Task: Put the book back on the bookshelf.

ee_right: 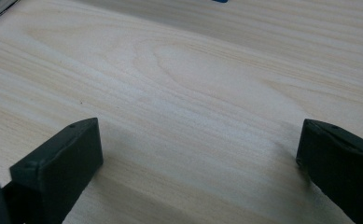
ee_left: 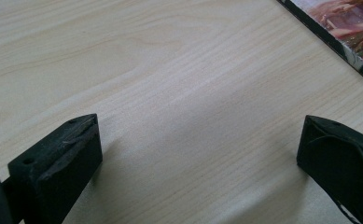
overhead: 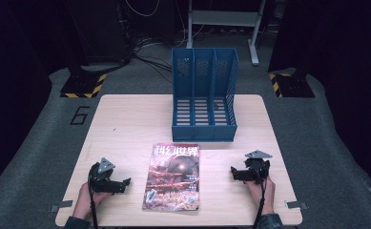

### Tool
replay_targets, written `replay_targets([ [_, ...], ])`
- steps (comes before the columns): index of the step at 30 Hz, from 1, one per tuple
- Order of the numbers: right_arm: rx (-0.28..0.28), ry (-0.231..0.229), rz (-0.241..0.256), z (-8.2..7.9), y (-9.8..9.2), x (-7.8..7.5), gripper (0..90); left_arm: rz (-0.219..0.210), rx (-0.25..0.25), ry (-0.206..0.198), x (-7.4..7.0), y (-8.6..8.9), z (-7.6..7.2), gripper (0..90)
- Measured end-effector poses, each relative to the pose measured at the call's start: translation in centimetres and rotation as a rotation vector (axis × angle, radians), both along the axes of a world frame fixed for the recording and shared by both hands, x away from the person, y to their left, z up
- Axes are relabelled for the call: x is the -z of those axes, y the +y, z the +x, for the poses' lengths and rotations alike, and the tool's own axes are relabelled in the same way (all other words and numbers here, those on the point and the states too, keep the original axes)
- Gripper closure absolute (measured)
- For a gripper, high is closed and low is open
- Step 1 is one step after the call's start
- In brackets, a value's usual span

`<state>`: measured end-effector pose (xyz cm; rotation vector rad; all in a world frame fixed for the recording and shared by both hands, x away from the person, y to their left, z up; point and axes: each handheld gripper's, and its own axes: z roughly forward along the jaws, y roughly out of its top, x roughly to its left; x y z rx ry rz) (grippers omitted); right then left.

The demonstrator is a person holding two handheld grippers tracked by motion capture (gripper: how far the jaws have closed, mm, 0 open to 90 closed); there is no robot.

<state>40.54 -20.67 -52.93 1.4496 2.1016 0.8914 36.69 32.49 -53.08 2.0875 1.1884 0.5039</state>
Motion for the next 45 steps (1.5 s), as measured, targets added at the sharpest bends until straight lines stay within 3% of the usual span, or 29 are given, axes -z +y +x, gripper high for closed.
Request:
replay_targets([
  [6,-0.001,-0.004,0.003,-0.1,0.0,0.0,0.3,0.005,0.021,-0.009,0.0,-0.1,0.1,0.0],
  [8,-0.005,-0.008,0.003,-0.1,0.0,0.0,0.4,-0.007,0.028,-0.009,0.0,-0.3,0.1,0.0],
  [10,-0.006,-0.009,0.002,-0.1,0.0,0.0,0.5,-0.038,0.032,0.012,-0.2,-0.5,0.1,0.1],
  [12,-0.009,-0.009,0.002,-0.1,0.0,0.0,0.5,-0.077,0.04,0.003,-0.8,-0.8,0.2,0.1],
  [16,-0.008,-0.01,0.002,-0.1,0.0,0.0,0.5,-0.101,0.058,-0.006,-1.5,-1.4,0.5,0.0],
  [21,-0.012,-0.008,0.003,-0.1,0.0,0.0,0.5,-0.128,0.106,0.006,-2.2,-3.3,1.0,0.0],
  [30,-0.012,-0.009,0.004,-0.1,0.0,0.0,0.6,-0.129,0.196,0.035,-1.5,-7.0,1.8,0.1],
  [35,-0.012,-0.009,0.004,-0.1,0.0,0.0,0.9,-0.092,0.266,0.06,-1.1,-9.3,2.2,1.5],
  [38,-0.014,-0.008,0.003,-0.1,0.0,0.0,1.0,-0.088,0.266,0.05,-1.0,-10.0,2.2,3.6],
  [40,-0.014,-0.009,0.004,-0.1,0.0,0.0,1.0,-0.081,0.277,0.064,-0.9,-10.4,2.2,4.2],
  [41,-0.013,-0.011,0.004,-0.1,0.0,0.0,1.0,-0.049,0.282,0.064,-0.7,-10.9,2.2,4.2],
  [45,-0.014,-0.011,0.005,-0.2,0.0,0.0,1.2,-0.029,0.262,0.04,-0.4,-11.4,1.9,0.7],
])
